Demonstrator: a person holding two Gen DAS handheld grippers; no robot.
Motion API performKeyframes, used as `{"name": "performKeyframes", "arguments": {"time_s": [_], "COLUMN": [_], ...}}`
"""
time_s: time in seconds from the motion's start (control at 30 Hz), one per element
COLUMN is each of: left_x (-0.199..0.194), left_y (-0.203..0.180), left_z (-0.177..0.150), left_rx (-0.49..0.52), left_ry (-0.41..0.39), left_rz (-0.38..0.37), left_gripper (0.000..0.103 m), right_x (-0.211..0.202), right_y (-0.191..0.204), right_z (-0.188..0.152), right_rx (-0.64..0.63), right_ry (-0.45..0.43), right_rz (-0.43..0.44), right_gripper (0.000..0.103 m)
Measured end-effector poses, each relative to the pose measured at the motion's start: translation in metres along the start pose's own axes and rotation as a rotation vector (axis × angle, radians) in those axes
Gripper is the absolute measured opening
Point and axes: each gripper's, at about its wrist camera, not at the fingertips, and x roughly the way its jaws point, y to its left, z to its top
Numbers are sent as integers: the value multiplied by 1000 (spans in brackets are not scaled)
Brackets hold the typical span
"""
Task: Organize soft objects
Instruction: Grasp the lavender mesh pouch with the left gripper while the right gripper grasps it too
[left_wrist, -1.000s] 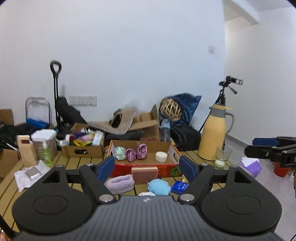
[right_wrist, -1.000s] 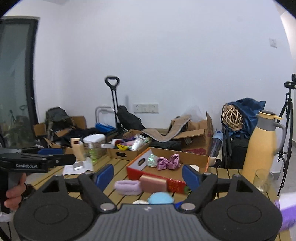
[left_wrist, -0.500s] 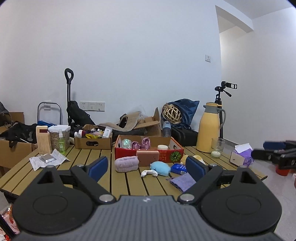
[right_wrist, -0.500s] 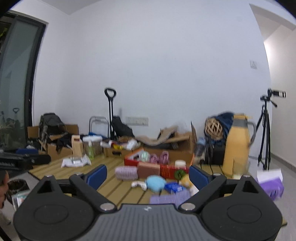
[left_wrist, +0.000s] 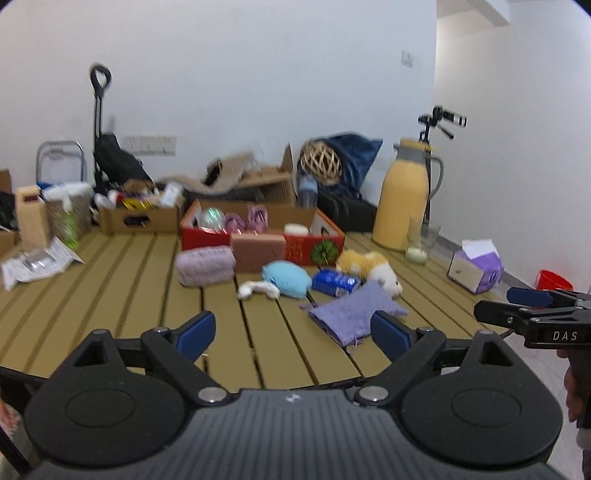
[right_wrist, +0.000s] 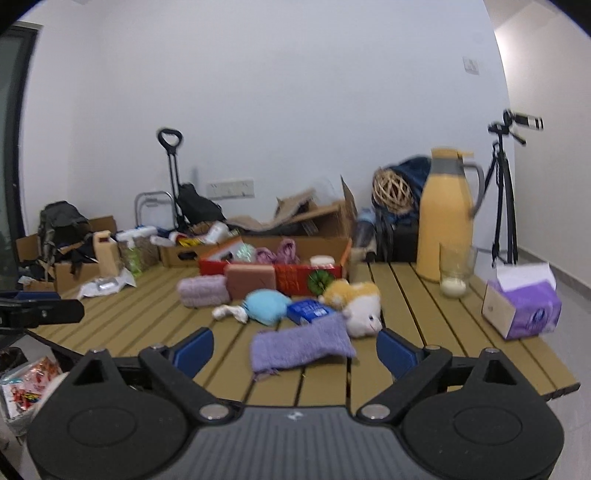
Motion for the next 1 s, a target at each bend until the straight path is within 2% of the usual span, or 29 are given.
{"name": "performKeyframes", "arguments": {"time_s": [0.17,0.3,0.37,0.53,0.57,0.63,0.7,0.77,0.8,0.87,1.0], "left_x": [73,133,162,211,217,224,226,226,226,217,182], "left_y": [-15,-26,-32,-34,-33,-32,-30,-26,-26,-28,-34], "left_z": [-3,-5,-7,-12,-13,-16,-17,-16,-14,-10,5], "left_rx": [0,-22,-22,-43,-48,-69,-73,-84,-84,-76,-58], "left_ry": [90,149,187,268,283,298,290,297,299,292,241], "left_rz": [-41,-124,-119,-142,-147,-152,-148,-164,-169,-180,-169], "left_gripper": [81,75,71,54,46,37,21,17,12,9,9], "right_x": [48,95,120,183,195,213,224,229,230,228,207], "right_y": [-22,-44,-55,-78,-81,-88,-90,-91,-91,-88,-75], "right_z": [-6,-7,-6,-7,-8,-11,-15,-17,-18,-17,-10], "right_rx": [48,105,147,226,240,270,291,320,325,313,290], "right_ry": [49,82,105,147,162,193,221,228,230,225,199], "right_rz": [22,43,47,93,102,125,141,188,205,210,205], "right_gripper": [89,84,78,69,66,62,54,39,36,31,29]}}
